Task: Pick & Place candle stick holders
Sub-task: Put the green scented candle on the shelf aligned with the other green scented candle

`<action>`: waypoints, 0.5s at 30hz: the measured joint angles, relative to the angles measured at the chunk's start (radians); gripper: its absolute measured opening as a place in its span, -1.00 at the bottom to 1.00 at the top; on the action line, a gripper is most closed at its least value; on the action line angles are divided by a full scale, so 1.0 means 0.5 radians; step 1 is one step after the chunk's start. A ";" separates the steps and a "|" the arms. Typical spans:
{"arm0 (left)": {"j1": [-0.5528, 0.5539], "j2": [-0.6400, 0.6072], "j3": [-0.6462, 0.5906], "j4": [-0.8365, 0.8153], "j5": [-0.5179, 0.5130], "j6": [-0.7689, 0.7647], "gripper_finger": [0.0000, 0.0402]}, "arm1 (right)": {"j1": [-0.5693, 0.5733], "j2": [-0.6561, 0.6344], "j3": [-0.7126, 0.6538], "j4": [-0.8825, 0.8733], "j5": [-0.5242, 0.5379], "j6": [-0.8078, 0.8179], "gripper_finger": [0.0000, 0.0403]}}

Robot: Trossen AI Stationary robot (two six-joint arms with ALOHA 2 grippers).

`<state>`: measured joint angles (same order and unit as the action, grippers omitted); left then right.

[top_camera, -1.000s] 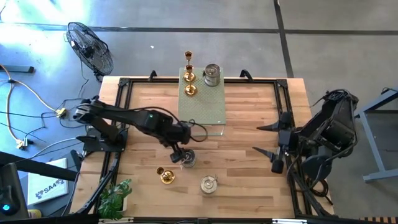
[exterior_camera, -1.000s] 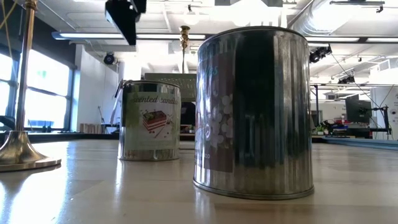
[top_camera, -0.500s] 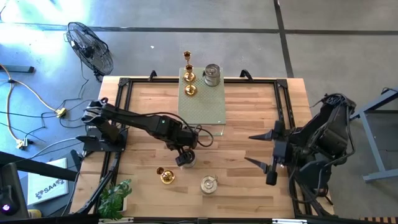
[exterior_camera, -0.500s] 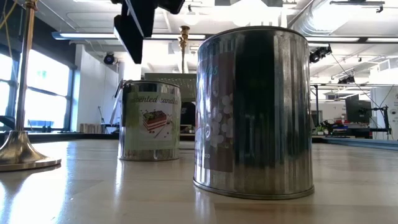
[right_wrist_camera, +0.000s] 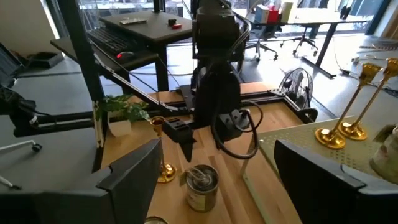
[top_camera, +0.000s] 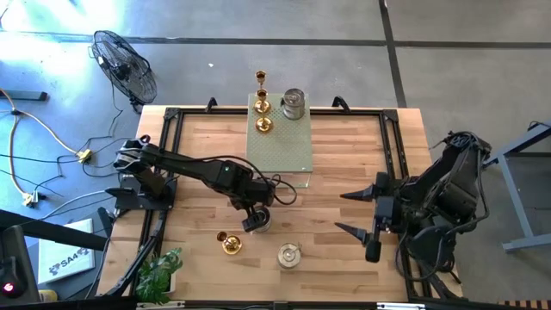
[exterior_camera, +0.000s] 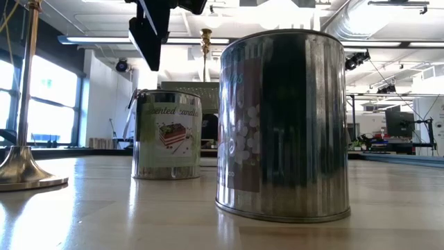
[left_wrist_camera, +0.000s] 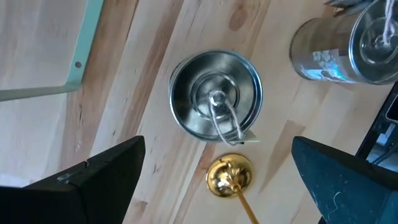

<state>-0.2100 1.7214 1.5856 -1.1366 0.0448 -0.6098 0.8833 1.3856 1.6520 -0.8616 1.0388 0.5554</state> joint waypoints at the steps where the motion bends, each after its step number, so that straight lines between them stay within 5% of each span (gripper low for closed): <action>1: 0.000 0.000 0.000 -0.002 0.006 0.000 0.99 | 0.000 0.016 0.000 0.000 -0.004 0.012 0.52; 15: -0.017 0.060 0.002 0.070 -0.043 -0.148 0.99 | 0.000 0.131 0.000 0.139 -0.088 0.047 0.52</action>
<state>-0.2184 1.7515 1.5867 -1.1015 0.0231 -0.6838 0.8833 1.4512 1.6520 -0.7921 0.9948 0.5788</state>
